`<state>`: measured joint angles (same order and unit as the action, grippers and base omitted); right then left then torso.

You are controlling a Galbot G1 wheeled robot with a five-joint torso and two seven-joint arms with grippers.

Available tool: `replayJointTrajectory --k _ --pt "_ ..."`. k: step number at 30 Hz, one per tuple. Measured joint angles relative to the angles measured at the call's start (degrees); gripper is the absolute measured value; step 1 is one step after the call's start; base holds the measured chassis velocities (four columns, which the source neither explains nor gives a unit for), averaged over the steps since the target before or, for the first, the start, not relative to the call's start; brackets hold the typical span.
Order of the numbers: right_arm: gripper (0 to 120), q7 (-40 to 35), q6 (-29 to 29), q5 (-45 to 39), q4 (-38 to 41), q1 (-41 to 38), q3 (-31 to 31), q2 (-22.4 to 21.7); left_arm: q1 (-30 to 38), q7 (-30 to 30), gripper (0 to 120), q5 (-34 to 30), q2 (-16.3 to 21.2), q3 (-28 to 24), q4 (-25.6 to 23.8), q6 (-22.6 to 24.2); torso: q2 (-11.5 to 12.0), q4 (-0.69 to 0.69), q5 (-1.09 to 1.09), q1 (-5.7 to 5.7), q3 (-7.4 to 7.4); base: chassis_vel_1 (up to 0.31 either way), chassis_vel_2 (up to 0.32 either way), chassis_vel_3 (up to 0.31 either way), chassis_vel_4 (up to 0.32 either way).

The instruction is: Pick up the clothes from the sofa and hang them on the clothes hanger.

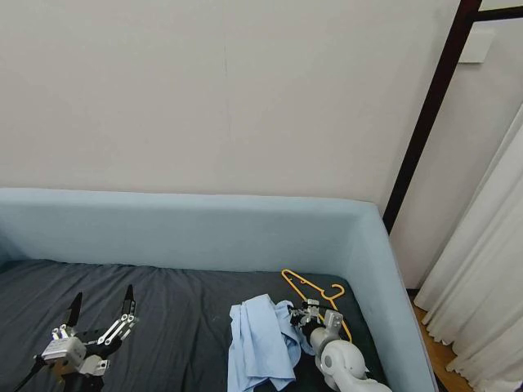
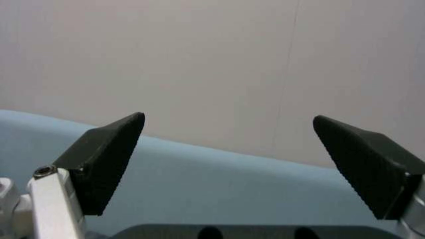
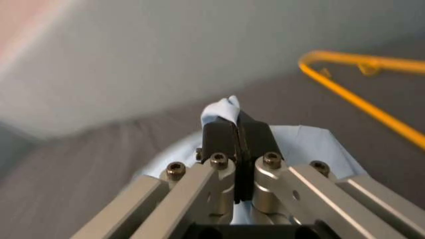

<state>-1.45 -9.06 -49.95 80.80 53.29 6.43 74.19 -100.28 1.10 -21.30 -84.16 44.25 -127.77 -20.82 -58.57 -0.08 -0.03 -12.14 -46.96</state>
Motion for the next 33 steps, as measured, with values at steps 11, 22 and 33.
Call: replayJointTrajectory --k 11,22,33 --pt "0 9.0 11.9 -10.7 12.2 -3.4 -0.7 -5.6 1.8 -0.5 100 -0.6 0.3 -0.7 2.4 -0.2 0.0 0.0 -0.02 0.0 0.0 0.0 0.0 0.0 0.0" --pt "0 7.1 12.5 -11.1 12.0 -6.1 -0.9 -5.1 2.8 -1.3 100 -1.8 2.1 -0.4 3.8 -0.3 0.0 0.0 -0.02 0.0 0.0 0.0 0.0 0.0 0.0" --pt "0 -2.8 12.6 -19.7 20.0 -21.1 -1.9 -13.0 3.1 -1.7 100 -2.2 2.5 -0.6 3.7 -0.3 0.0 0.0 -0.02 -0.01 0.0 0.0 0.0 0.0 0.0"
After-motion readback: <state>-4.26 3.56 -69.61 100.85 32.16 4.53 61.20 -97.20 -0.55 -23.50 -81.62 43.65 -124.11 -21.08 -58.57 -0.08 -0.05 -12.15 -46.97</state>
